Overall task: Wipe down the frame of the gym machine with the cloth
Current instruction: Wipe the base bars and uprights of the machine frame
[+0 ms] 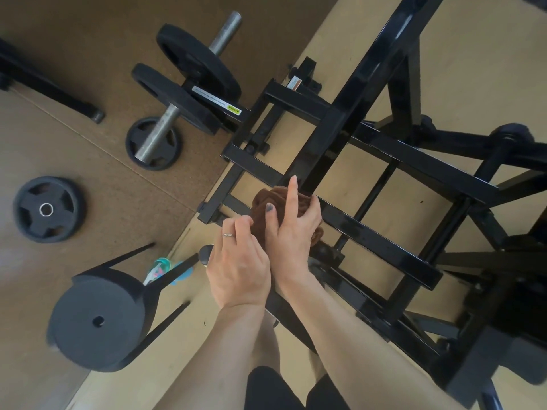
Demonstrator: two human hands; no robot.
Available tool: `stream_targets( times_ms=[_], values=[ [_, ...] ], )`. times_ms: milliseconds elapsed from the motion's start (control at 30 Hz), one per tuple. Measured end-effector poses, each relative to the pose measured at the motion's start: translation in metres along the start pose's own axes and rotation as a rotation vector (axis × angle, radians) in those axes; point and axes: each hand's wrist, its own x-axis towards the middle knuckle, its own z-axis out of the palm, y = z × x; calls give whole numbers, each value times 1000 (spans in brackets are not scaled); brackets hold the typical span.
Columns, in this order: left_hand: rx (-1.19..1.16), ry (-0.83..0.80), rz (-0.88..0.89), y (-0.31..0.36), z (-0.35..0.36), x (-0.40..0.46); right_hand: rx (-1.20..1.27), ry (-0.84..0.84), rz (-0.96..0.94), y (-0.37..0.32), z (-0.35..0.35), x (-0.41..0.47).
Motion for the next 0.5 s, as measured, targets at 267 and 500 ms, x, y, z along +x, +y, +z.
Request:
stream_targets(
  times_ms=[267,500],
  values=[
    [48,-82,-11,1,0,0,18,171,155,-29,-38,116],
    [58,-115,-7,6,-5,2,17,103,160,-33,-41,104]
  ],
)
